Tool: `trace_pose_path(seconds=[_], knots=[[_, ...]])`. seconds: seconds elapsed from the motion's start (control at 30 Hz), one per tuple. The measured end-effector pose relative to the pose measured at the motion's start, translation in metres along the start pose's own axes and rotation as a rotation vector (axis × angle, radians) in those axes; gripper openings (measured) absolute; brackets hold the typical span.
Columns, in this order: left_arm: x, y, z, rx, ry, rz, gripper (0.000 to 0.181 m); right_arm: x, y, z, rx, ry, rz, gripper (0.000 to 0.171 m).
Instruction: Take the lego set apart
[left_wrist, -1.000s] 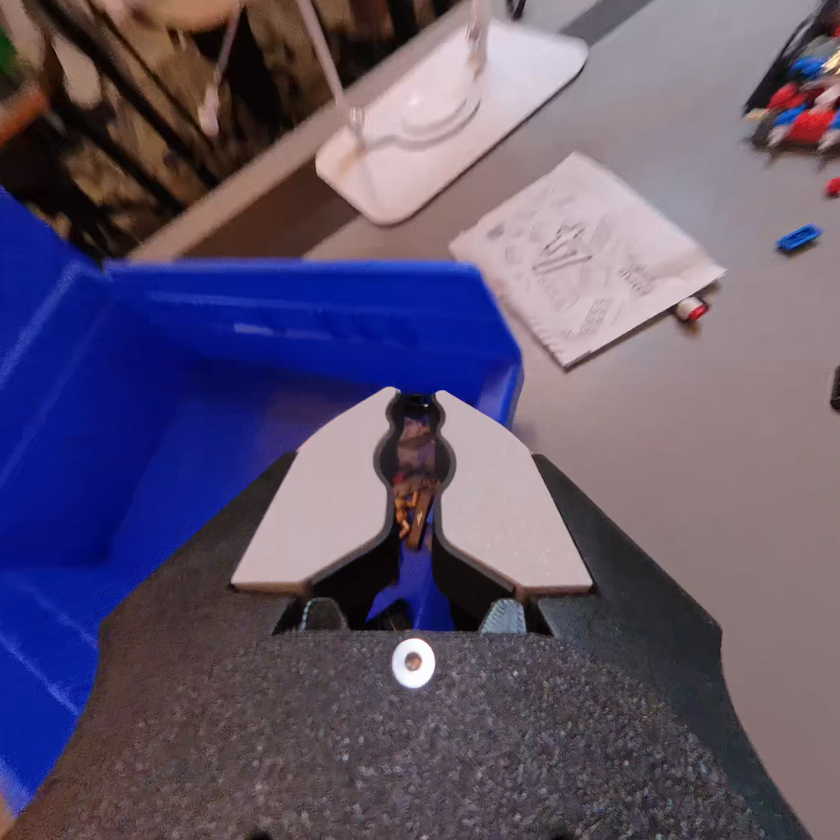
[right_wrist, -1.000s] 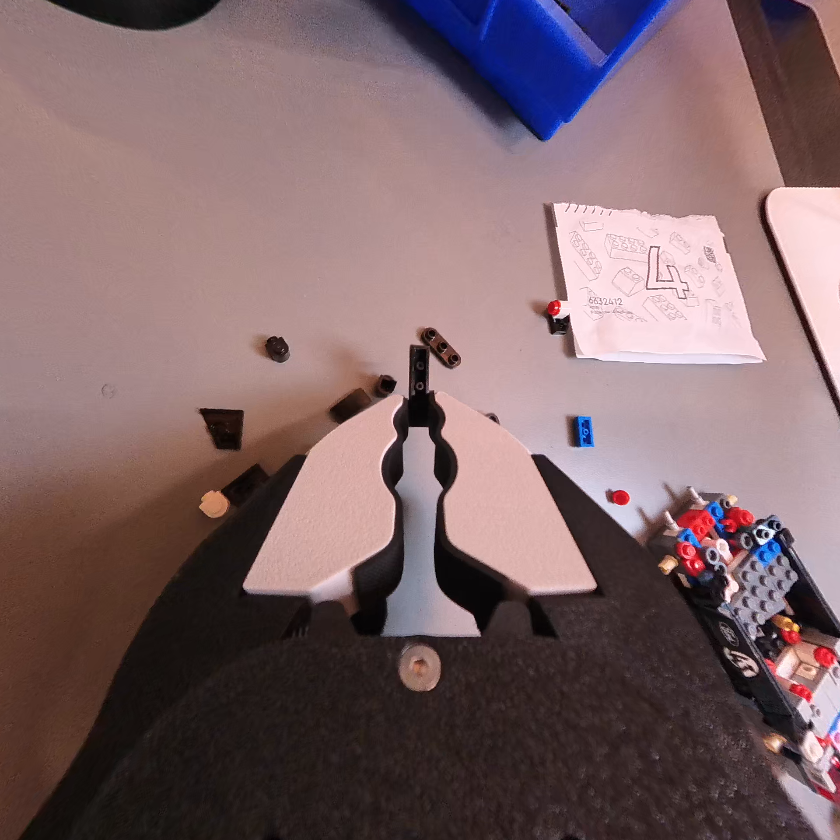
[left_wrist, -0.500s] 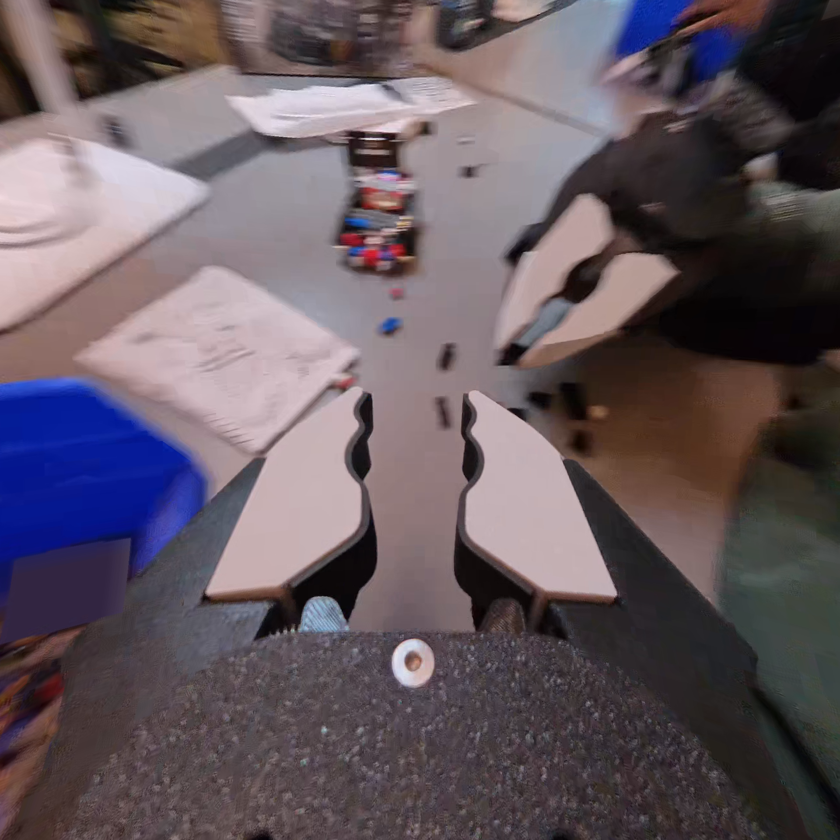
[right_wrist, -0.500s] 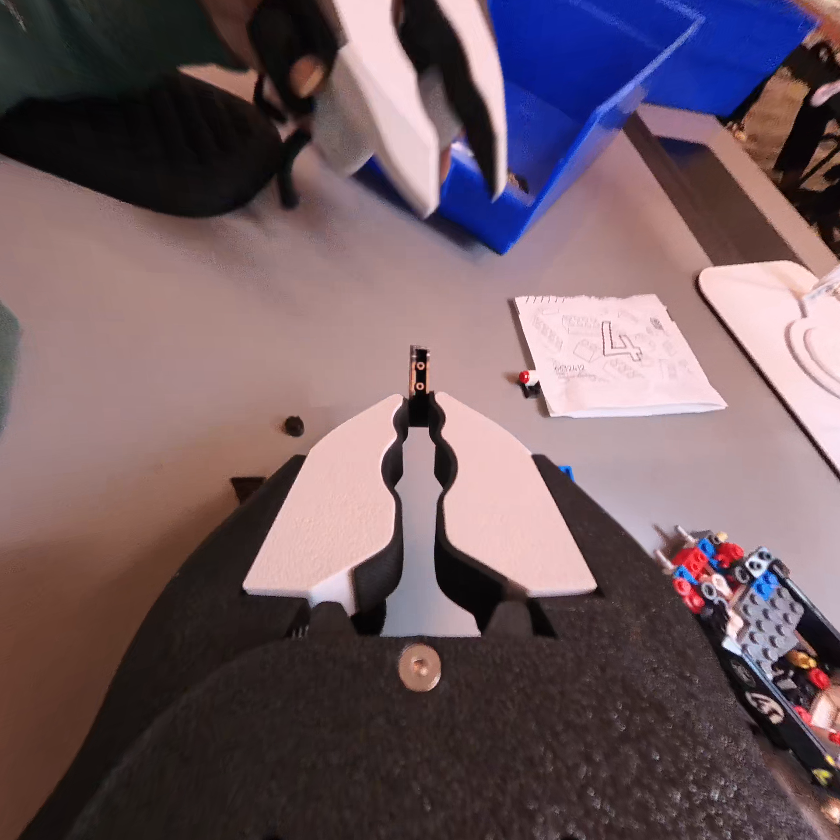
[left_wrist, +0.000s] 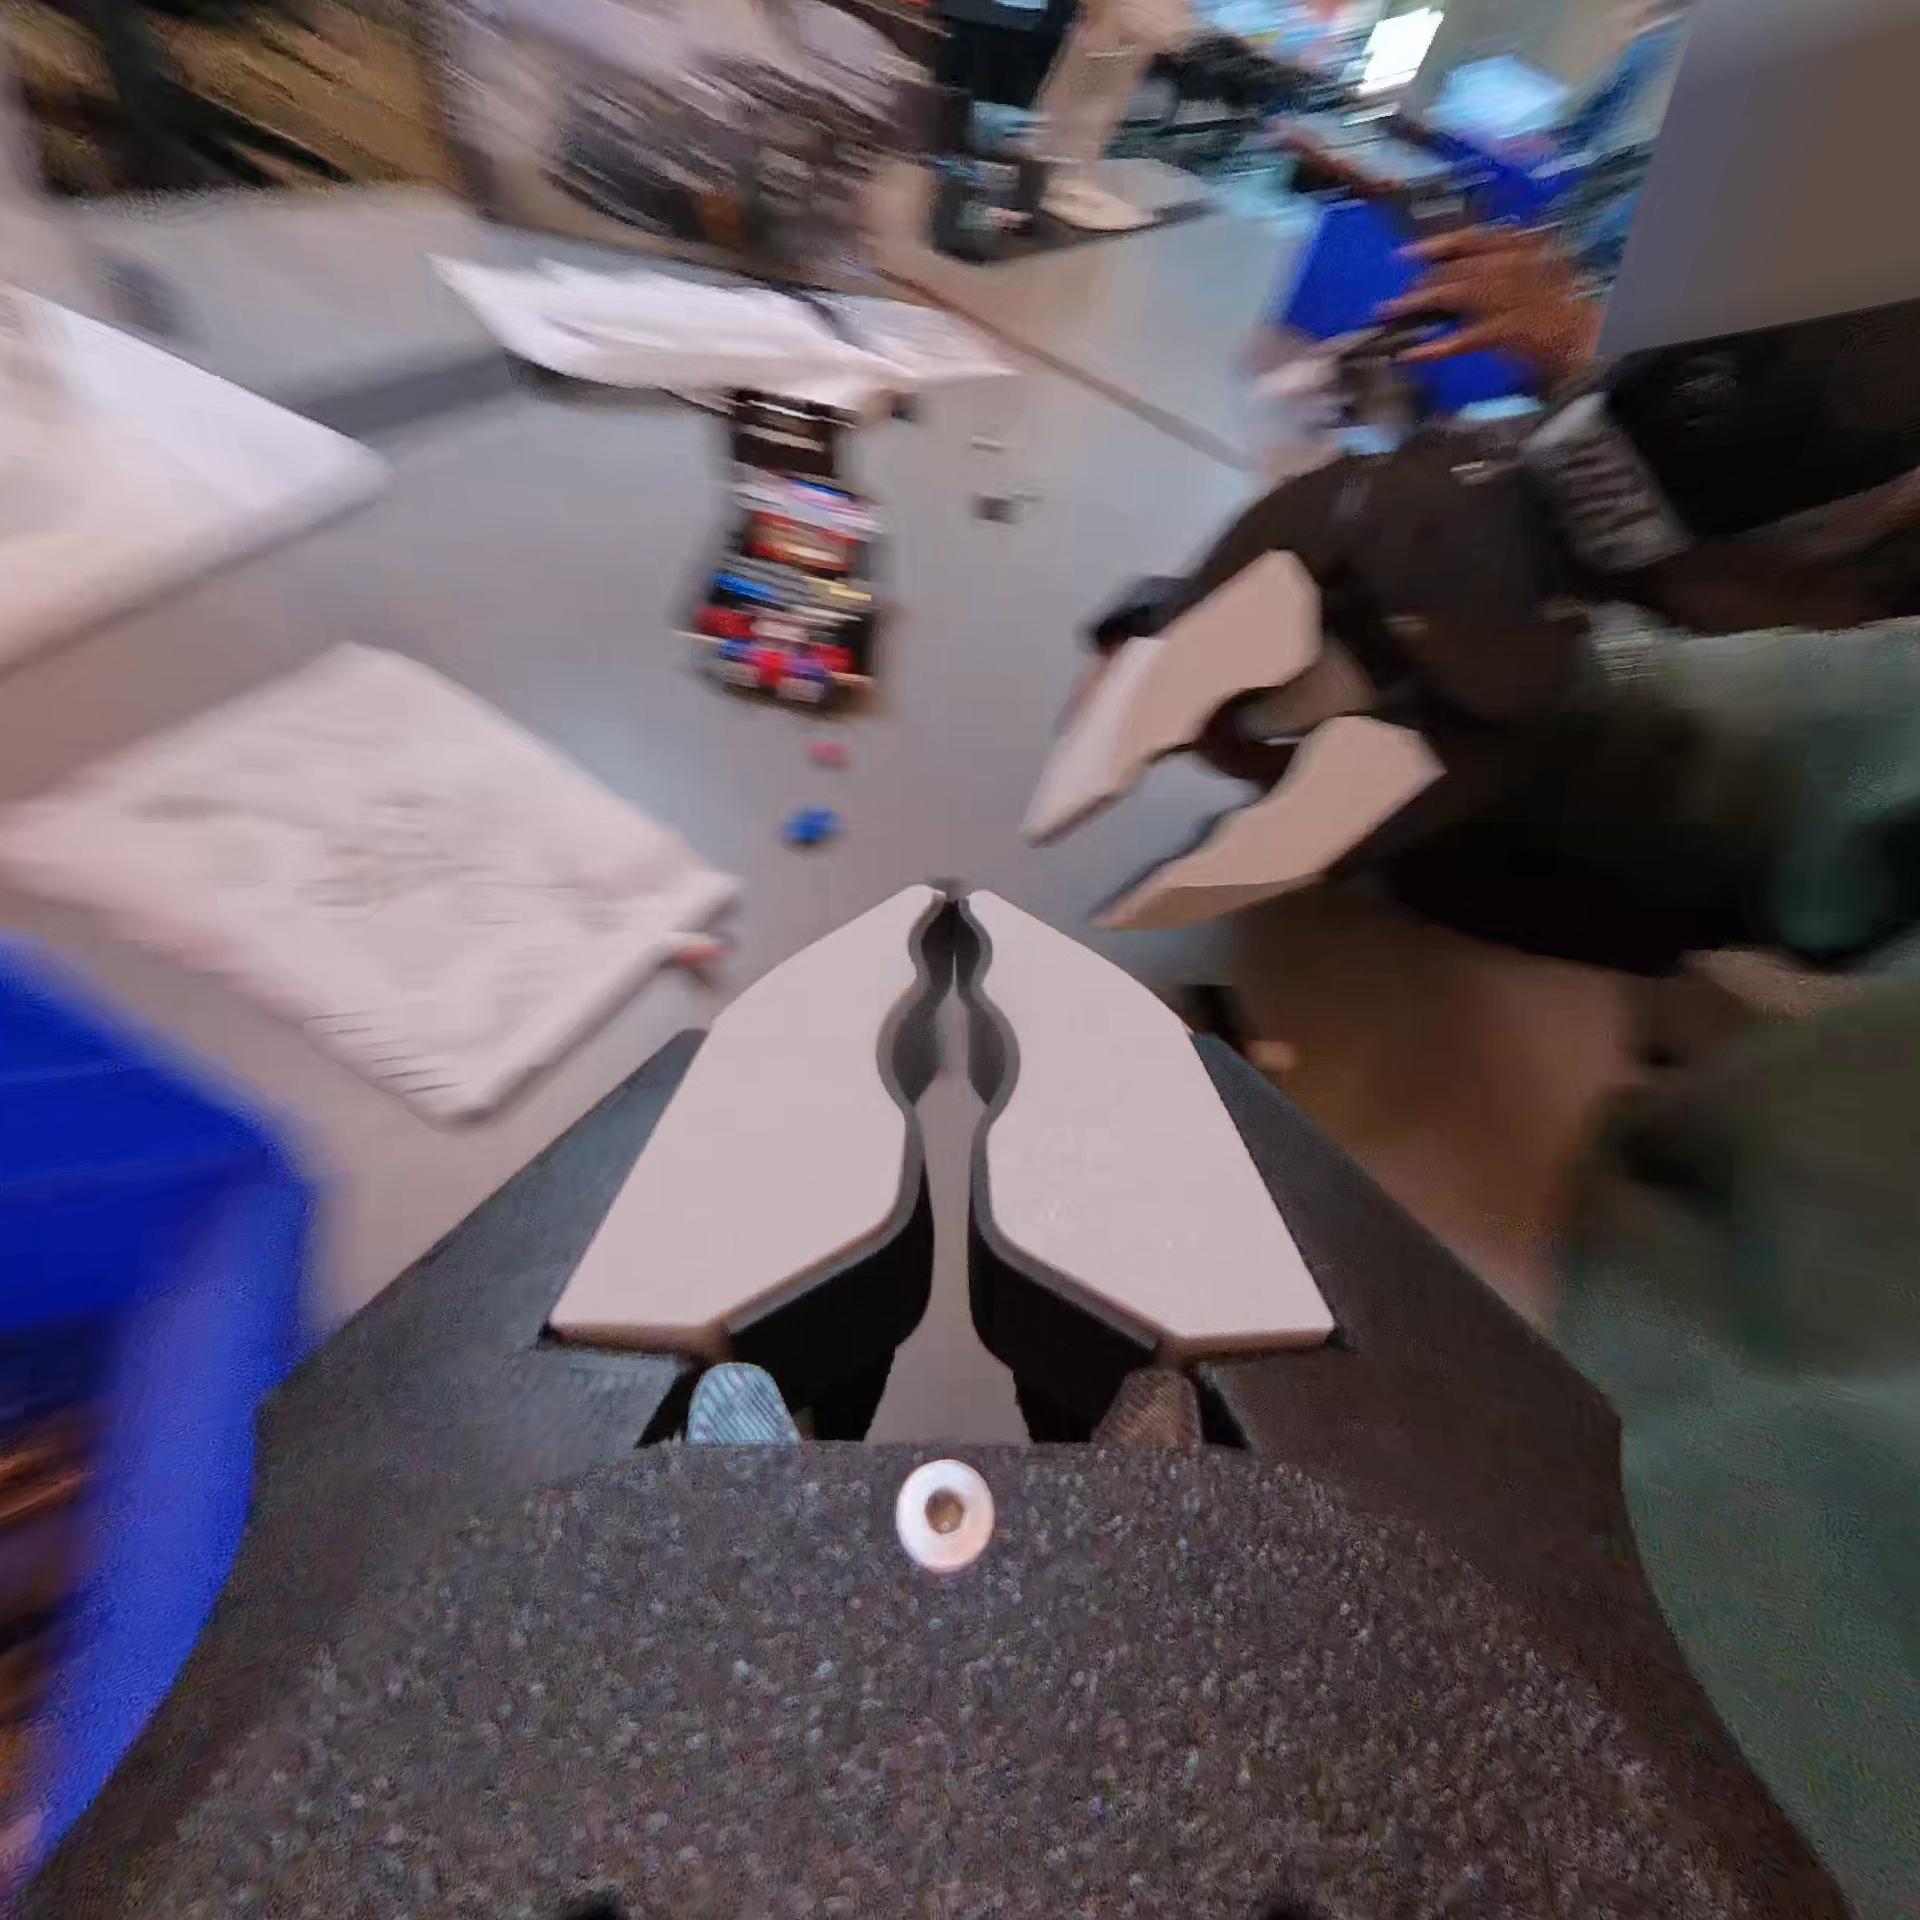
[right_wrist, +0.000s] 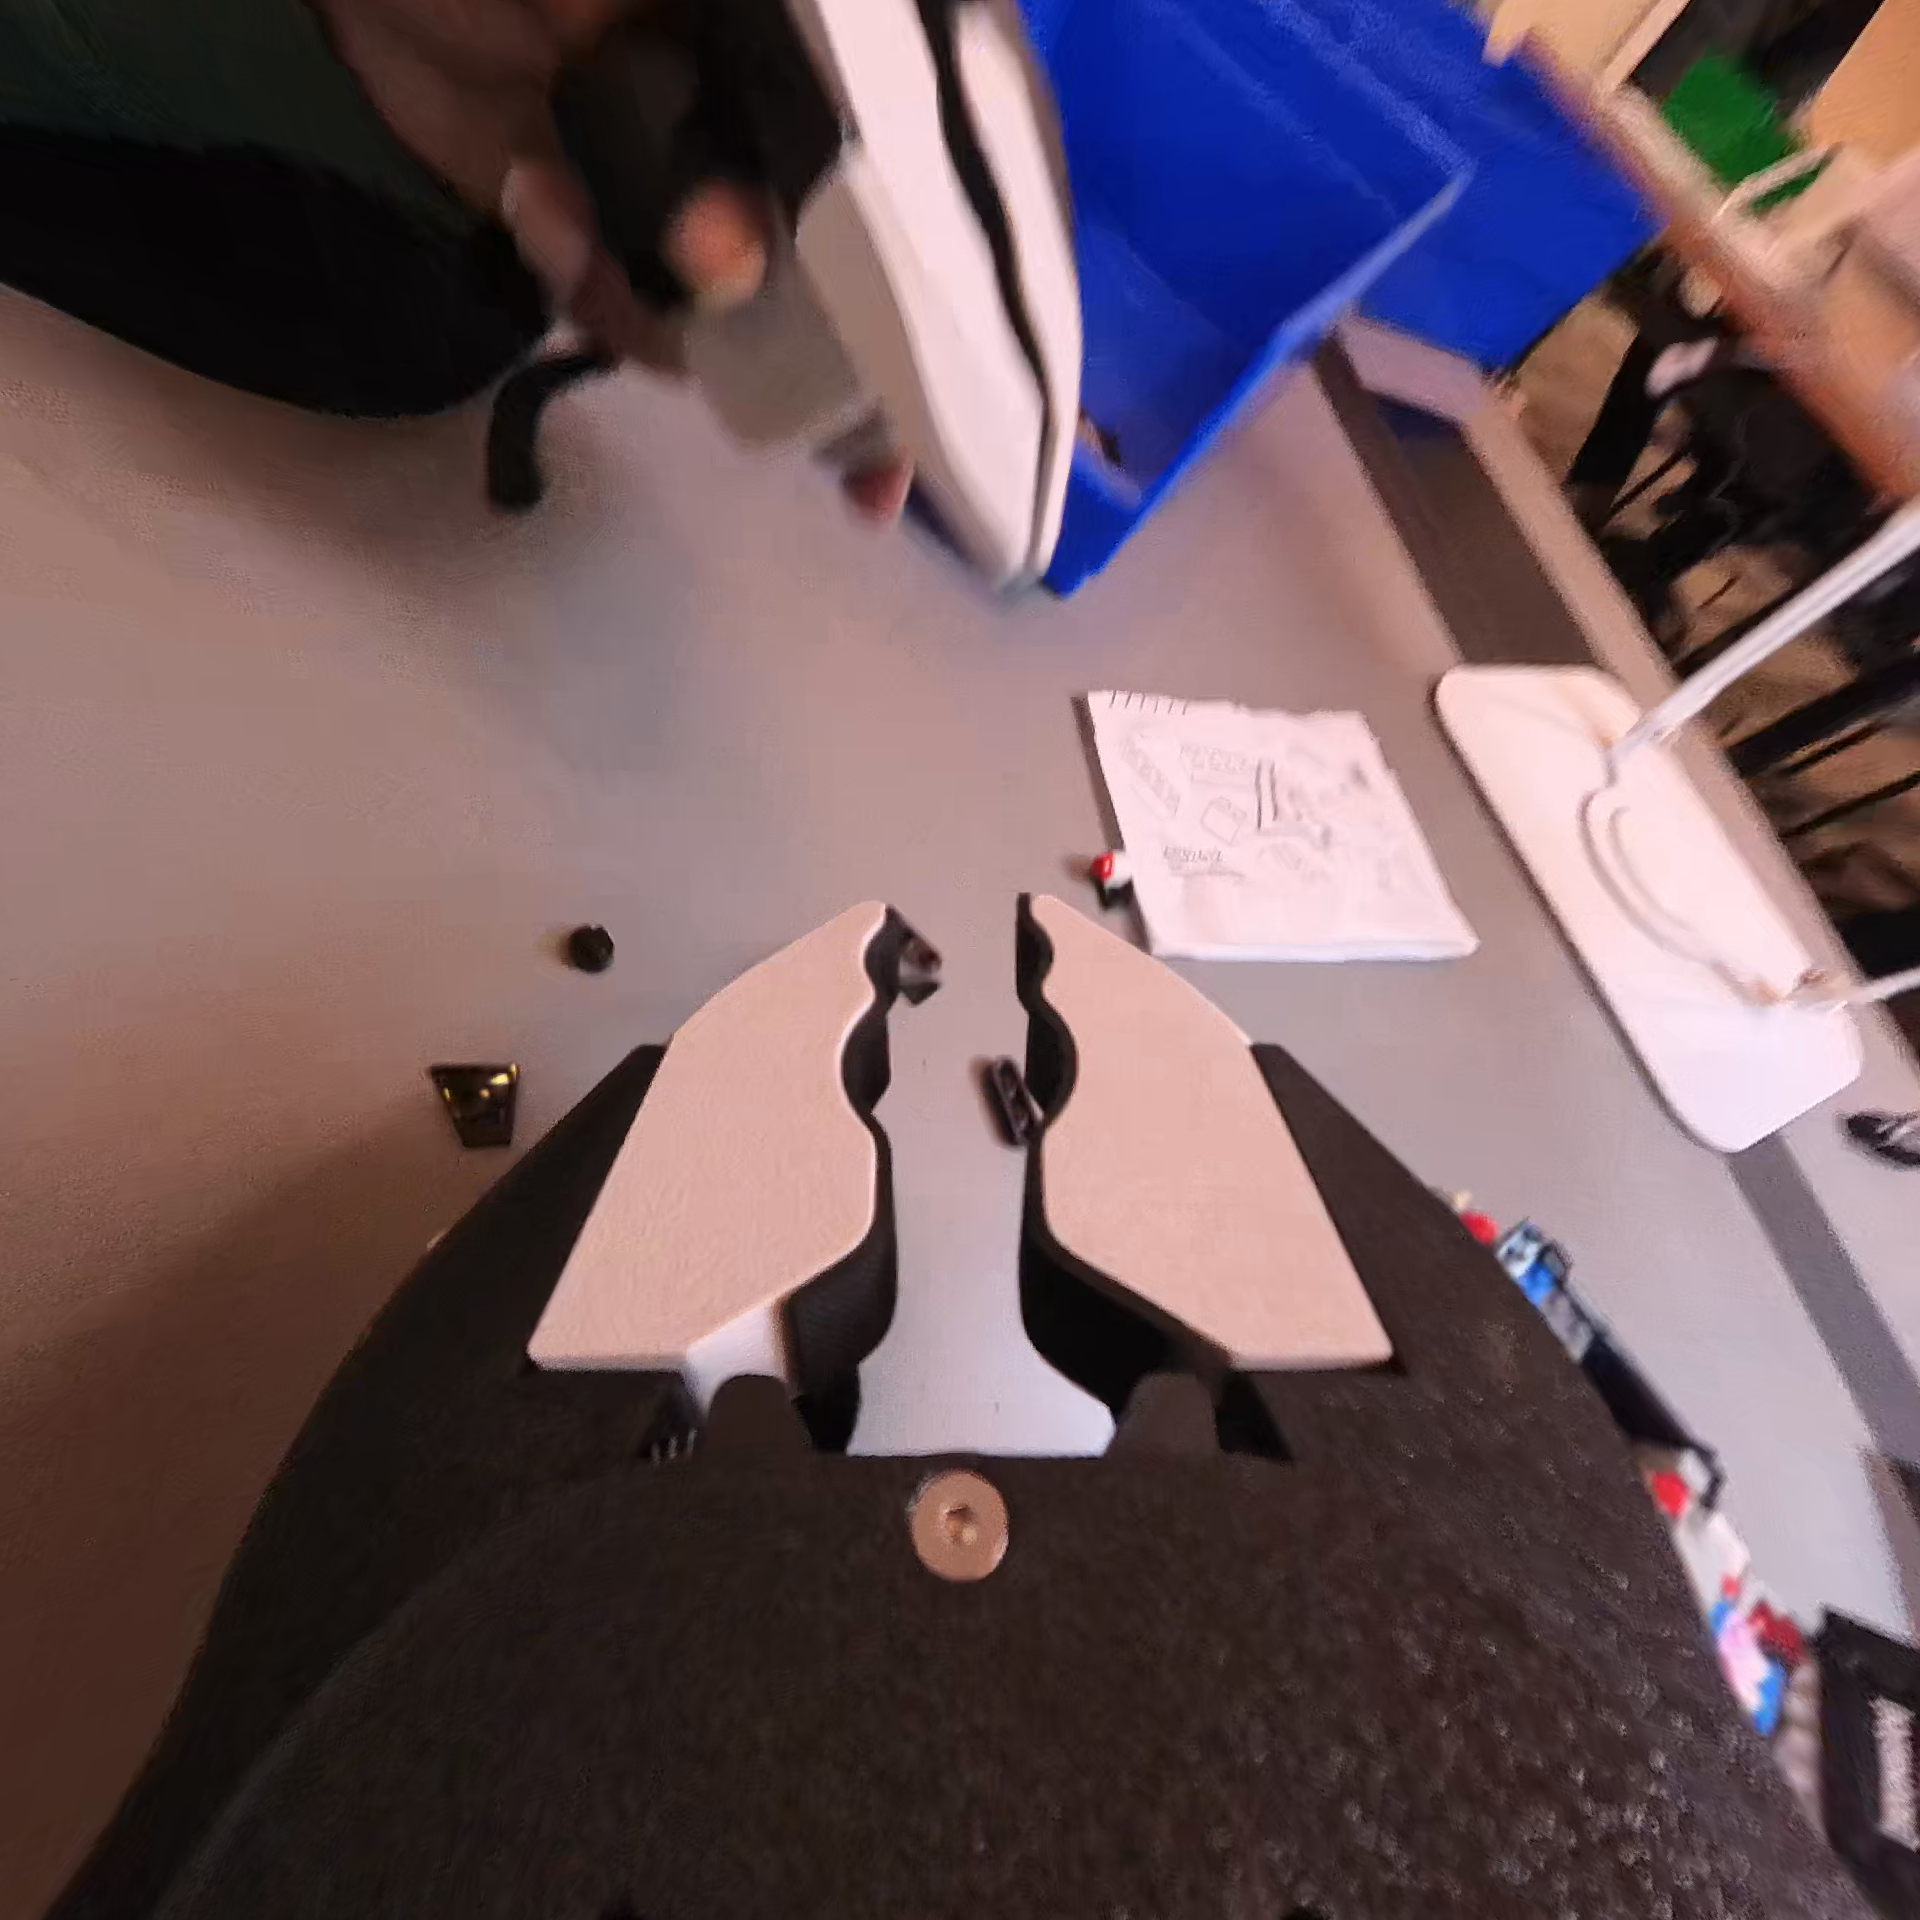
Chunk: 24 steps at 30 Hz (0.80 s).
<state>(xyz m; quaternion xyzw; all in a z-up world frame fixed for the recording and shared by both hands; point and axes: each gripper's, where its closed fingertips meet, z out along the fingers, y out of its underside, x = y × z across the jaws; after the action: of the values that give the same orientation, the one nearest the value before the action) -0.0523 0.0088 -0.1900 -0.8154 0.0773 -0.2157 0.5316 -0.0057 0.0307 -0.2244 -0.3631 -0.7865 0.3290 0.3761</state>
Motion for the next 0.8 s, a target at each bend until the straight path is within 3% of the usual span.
trace_pose_path(seconds=[0.1, 0.17, 0.3, 0.43, 0.47, 0.57, 0.8], knots=[[-0.064, -0.012, -0.047, -0.012, -0.439, 0.217, 0.000, -0.011, 0.024, 0.000, -0.103, -0.150, 0.081, 0.023], [-0.085, -0.011, -0.069, -0.033, -0.556, 0.224, 0.000, -0.017, 0.033, 0.002, -0.146, -0.199, 0.109, 0.023], [-0.084, -0.007, -0.070, -0.023, -0.497, 0.183, 0.000, -0.006, 0.040, 0.007, -0.183, -0.129, 0.137, 0.023], [-0.060, -0.002, -0.046, -0.021, -0.360, 0.203, 0.000, 0.014, 0.049, 0.012, -0.196, -0.065, 0.136, 0.024], [-0.054, -0.001, -0.040, -0.019, -0.325, 0.195, 0.008, 0.018, 0.054, 0.015, -0.221, -0.065, 0.126, 0.027], [-0.037, 0.002, -0.027, -0.011, -0.228, 0.178, 0.009, 0.021, 0.061, 0.025, -0.275, -0.158, 0.142, 0.036], [-0.032, 0.011, -0.018, -0.026, -0.205, 0.253, 0.000, 0.022, 0.066, 0.035, -0.389, -0.328, 0.144, 0.044]])
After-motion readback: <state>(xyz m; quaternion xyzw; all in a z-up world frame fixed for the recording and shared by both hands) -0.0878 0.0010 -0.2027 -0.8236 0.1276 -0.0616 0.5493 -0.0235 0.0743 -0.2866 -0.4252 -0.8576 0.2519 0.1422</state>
